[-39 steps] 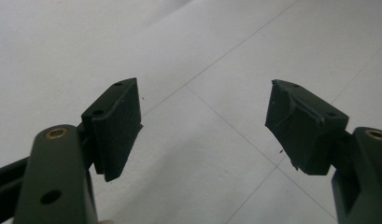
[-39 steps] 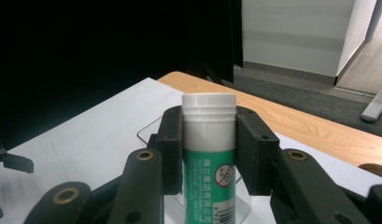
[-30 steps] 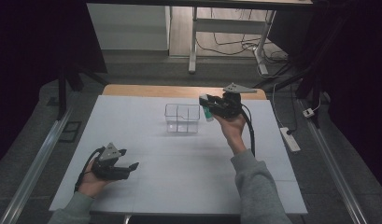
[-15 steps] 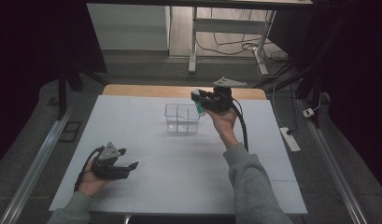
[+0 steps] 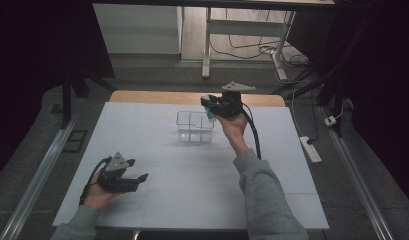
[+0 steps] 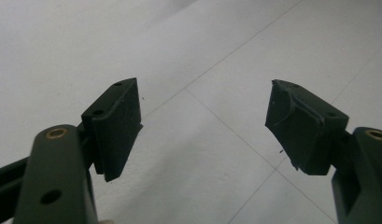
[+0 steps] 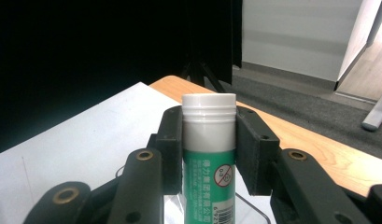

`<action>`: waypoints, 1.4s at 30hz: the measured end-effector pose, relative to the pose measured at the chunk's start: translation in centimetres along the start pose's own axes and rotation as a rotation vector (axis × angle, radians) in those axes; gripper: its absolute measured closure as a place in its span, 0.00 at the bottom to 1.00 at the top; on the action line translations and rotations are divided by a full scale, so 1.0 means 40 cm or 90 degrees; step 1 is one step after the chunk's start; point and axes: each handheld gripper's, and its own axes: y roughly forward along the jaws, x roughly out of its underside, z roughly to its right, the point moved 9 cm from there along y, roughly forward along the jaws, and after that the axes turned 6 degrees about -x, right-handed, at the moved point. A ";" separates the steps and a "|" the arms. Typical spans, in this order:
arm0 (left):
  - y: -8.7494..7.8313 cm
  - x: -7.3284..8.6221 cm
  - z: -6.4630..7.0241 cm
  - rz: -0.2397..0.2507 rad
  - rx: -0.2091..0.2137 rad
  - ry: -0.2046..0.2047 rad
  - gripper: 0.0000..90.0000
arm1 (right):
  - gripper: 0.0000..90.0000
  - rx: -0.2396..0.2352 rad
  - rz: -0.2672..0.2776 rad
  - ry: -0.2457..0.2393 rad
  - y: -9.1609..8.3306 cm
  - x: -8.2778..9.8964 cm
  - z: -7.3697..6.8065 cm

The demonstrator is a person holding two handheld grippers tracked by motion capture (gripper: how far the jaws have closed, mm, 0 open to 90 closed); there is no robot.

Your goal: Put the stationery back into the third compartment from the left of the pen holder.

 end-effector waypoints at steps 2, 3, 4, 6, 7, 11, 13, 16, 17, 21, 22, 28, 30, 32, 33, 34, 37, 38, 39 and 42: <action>0.000 0.001 0.000 0.000 0.001 0.001 0.29 | 0.71 -0.001 -0.003 0.003 0.010 0.008 0.001; 0.000 0.001 0.000 0.000 0.000 0.000 0.29 | 0.71 -0.002 -0.003 0.005 0.015 0.011 0.001; 0.000 0.001 -0.001 0.000 0.000 -0.001 0.29 | 0.71 -0.001 -0.005 0.005 0.019 0.015 0.001; 0.000 0.002 -0.002 0.000 0.000 -0.003 0.29 | 0.71 -0.002 -0.007 0.006 0.027 0.021 0.002; 0.000 0.002 -0.003 0.000 0.000 -0.003 0.29 | 0.71 -0.003 -0.009 0.006 0.029 0.023 0.001; 0.001 0.004 -0.001 -0.002 0.001 -0.001 0.29 | 0.71 -0.002 -0.011 0.007 0.033 0.030 0.005; 0.001 0.004 -0.002 -0.002 0.000 0.000 0.29 | 0.71 0.000 -0.016 0.008 0.034 0.037 0.007; 0.001 0.004 -0.002 -0.002 0.000 0.000 0.29 | 0.71 0.002 -0.019 0.007 0.037 0.048 0.010; 0.001 0.004 -0.001 -0.002 0.000 0.000 0.29 | 0.70 0.004 -0.020 0.008 0.037 0.052 0.013; 0.001 0.005 -0.002 -0.002 0.000 -0.001 0.29 | 0.60 0.006 -0.018 0.019 0.034 0.062 0.019; 0.001 0.005 -0.002 -0.003 0.000 -0.001 0.29 | 0.59 0.009 -0.020 0.018 0.032 0.064 0.019; 0.001 0.005 0.000 -0.004 -0.001 0.003 0.29 | 0.53 0.008 -0.026 0.012 0.013 0.068 0.016; 0.002 0.006 0.000 -0.005 -0.001 0.003 0.29 | 0.51 -0.006 -0.023 0.017 0.005 0.067 0.010; 0.003 0.007 -0.001 -0.007 -0.002 0.004 0.29 | 0.50 -0.006 -0.027 0.008 -0.003 0.069 0.006; 0.003 0.007 -0.001 -0.007 -0.002 0.004 0.29 | 0.50 -0.009 -0.026 0.006 -0.006 0.070 0.005; 0.003 0.007 -0.002 -0.006 -0.003 0.004 0.29 | 0.49 -0.010 -0.030 0.002 -0.011 0.073 0.004; 0.002 0.006 -0.002 -0.005 -0.004 0.003 0.29 | 0.48 -0.010 -0.036 -0.009 -0.028 0.078 0.003; 0.002 0.007 -0.002 -0.005 -0.004 0.004 0.29 | 0.47 -0.011 -0.037 -0.008 -0.035 0.079 0.002; 0.002 0.007 -0.003 -0.005 -0.005 0.004 0.29 | 0.47 -0.010 -0.036 -0.010 -0.042 0.080 0.002; 0.001 0.008 -0.004 -0.005 -0.007 0.004 0.29 | 0.46 -0.008 -0.044 -0.023 -0.067 0.088 0.001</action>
